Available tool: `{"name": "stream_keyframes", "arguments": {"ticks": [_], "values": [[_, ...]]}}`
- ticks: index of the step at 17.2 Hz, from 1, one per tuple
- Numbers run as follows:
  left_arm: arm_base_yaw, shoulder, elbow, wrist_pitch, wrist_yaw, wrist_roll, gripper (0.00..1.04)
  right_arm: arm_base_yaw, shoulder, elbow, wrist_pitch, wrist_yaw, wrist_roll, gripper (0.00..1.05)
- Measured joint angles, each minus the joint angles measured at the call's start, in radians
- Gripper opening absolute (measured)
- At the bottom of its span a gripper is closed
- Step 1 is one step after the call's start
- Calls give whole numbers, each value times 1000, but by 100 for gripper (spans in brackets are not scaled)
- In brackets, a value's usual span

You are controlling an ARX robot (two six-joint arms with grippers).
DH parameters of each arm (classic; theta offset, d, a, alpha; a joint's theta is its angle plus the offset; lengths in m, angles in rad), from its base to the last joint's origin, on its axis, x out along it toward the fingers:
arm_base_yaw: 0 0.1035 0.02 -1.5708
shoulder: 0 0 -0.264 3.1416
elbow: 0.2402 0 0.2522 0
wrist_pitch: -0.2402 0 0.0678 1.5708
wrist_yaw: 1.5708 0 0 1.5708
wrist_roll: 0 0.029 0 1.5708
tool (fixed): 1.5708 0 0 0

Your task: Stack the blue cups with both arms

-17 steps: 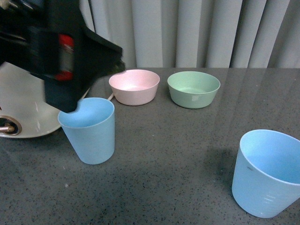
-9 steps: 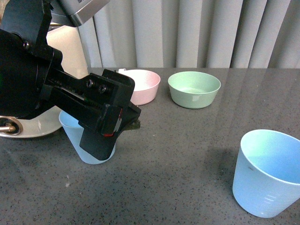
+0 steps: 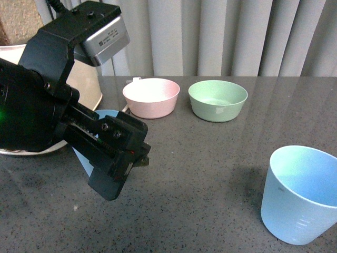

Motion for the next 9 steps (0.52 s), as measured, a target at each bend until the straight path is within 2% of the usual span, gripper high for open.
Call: {"name": "stream_keyframes", "arguments": {"ticks": [5,9], "values": [[-14,6,-3,-2,-3,23,96,0,0,0,0,0,0,98],[-17,6,-4,8,-20,48,54,0,0,0,0,0,0,98]]}}
